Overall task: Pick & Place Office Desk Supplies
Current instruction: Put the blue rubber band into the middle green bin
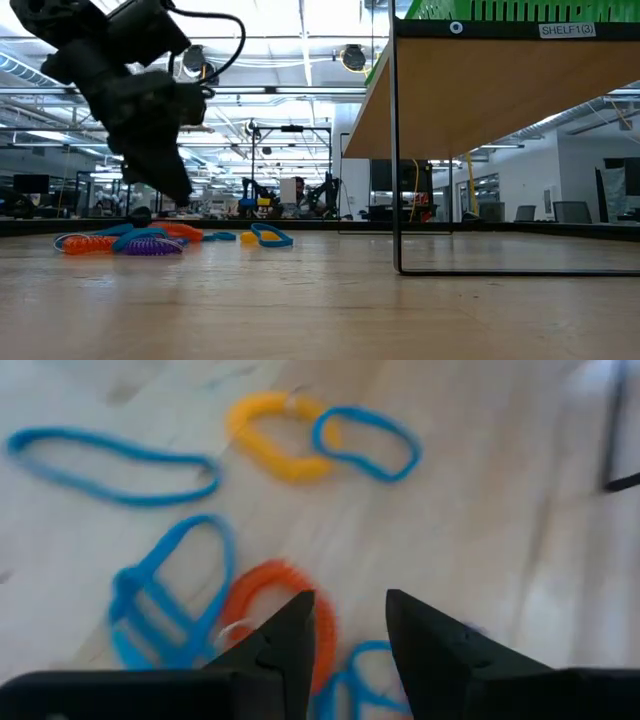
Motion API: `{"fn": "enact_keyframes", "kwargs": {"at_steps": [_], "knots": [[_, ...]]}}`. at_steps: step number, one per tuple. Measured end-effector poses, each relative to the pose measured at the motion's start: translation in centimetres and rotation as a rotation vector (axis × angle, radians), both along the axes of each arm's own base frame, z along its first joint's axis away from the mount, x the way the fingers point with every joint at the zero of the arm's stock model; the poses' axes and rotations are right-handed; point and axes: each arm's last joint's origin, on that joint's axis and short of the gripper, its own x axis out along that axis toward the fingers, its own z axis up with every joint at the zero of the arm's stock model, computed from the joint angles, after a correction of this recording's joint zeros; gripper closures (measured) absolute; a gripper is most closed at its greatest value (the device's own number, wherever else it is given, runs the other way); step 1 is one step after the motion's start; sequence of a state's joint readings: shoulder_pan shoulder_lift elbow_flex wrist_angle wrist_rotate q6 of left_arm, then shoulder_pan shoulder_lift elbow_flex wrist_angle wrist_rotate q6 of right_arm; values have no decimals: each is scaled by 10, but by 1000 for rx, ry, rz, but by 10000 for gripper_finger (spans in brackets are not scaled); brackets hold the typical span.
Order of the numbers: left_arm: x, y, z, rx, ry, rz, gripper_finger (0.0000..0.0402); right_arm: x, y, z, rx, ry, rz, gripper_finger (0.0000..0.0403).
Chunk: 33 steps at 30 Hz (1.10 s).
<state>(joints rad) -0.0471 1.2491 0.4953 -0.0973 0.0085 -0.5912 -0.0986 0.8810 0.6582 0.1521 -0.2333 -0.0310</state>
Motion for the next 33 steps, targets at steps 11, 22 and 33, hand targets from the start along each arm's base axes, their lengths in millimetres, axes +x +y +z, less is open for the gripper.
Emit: {"fn": "enact_keyframes", "kwargs": {"at_steps": [11,22,33], "knots": [[-1,3,-1,87,14,32,270,0,0,0,-2,-1,0,259],[-13,8,-9,173,153,185,270,0,0,0,-7,-1,1,259],[-20,10,-15,136,236,333,269,0,0,0,-8,-5,1,259]]}}
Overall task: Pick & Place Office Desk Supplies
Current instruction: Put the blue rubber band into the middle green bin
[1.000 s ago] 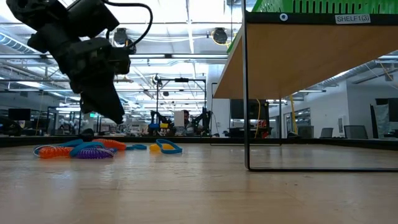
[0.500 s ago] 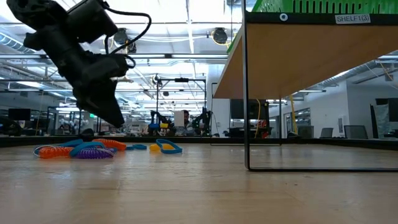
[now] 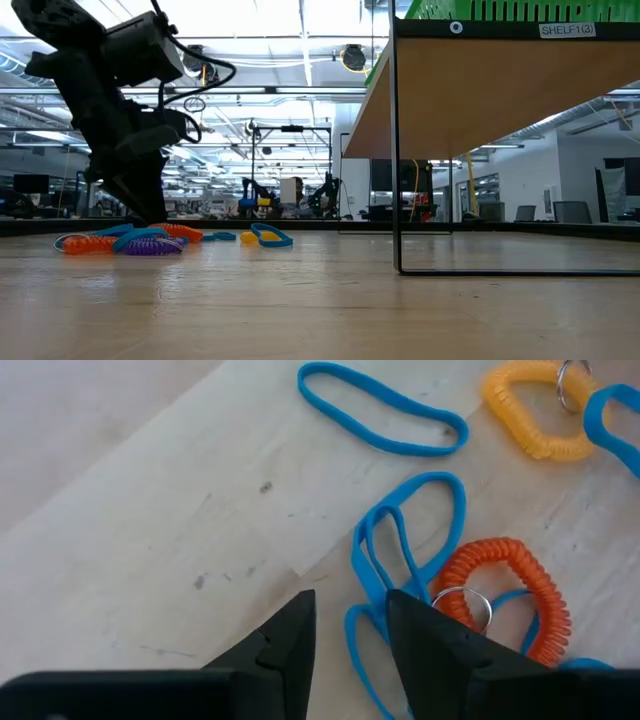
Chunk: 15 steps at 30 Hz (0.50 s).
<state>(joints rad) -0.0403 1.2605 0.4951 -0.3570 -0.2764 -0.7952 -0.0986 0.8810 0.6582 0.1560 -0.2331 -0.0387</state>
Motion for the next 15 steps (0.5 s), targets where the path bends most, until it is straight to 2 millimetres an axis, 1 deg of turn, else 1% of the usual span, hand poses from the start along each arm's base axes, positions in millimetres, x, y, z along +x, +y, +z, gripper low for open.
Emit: {"fn": "enact_keyframes", "kwargs": {"at_steps": [10,15], "knots": [[3,11,-11,-13,46,46,230,0,0,0,0,-1,0,259],[4,13,-11,-10,48,35,227,0,0,0,0,0,1,259]]}}
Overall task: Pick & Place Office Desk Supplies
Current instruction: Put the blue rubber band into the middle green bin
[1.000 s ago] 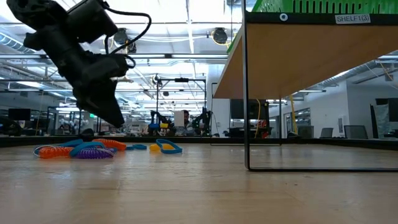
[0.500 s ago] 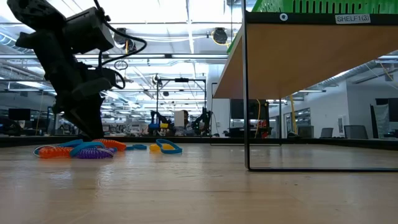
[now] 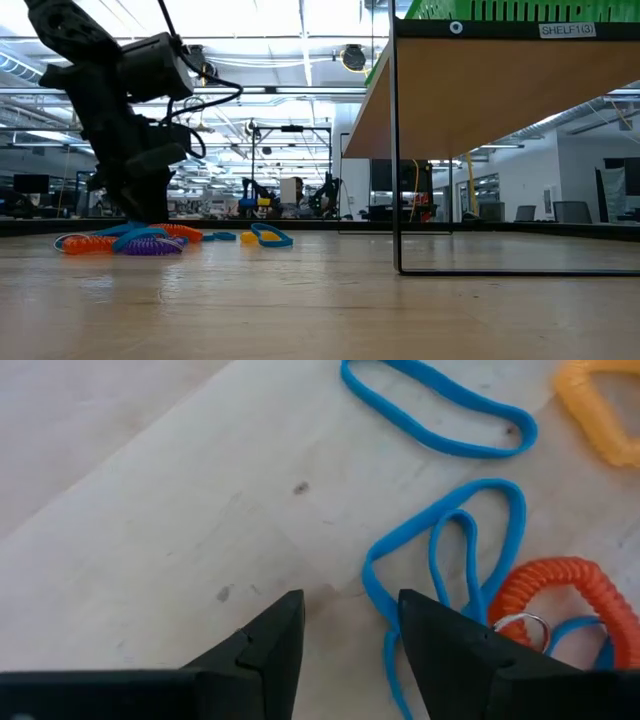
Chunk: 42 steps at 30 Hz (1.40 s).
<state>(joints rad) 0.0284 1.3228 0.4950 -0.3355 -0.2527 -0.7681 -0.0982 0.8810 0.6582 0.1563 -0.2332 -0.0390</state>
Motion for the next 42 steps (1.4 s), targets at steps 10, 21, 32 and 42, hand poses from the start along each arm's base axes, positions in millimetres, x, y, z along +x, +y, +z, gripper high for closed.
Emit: {"fn": "enact_keyframes", "kwargs": {"at_steps": [10,21,32,42], "knots": [[7,-2,3,-54,-77,-47,227,0,0,0,0,0,0,259],[7,-1,3,-34,-75,-24,227,0,0,0,0,0,0,259],[5,-2,2,-59,-52,-24,247,0,0,0,0,0,-1,259],[4,-1,1,-63,-51,-16,393,0,0,0,0,0,0,259]]}}
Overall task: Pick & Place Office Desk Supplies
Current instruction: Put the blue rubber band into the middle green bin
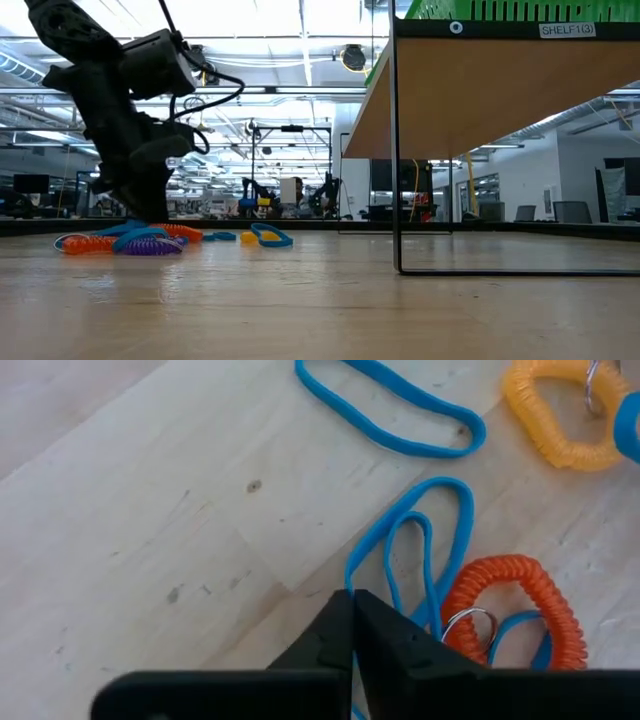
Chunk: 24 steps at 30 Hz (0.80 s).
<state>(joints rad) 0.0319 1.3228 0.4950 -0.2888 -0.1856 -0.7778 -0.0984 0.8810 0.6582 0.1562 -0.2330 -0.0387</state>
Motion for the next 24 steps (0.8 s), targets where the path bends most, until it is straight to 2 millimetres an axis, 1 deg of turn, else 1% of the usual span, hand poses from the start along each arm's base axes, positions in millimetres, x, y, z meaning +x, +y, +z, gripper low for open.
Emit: {"fn": "enact_keyframes", "kwargs": {"at_steps": [4,9,15,20,24], "knots": [[3,1,4,-5,-15,-13,393,0,0,0,0,0,0,259],[14,1,25,27,-71,-78,395,0,0,0,7,1,-1,259],[25,1,56,79,-139,-157,397,0,0,0,8,1,-1,259],[34,-3,74,135,-168,-219,397,0,0,0,9,4,-1,259],[38,-6,83,156,-189,-251,399,0,0,0,8,1,-1,259]]}}
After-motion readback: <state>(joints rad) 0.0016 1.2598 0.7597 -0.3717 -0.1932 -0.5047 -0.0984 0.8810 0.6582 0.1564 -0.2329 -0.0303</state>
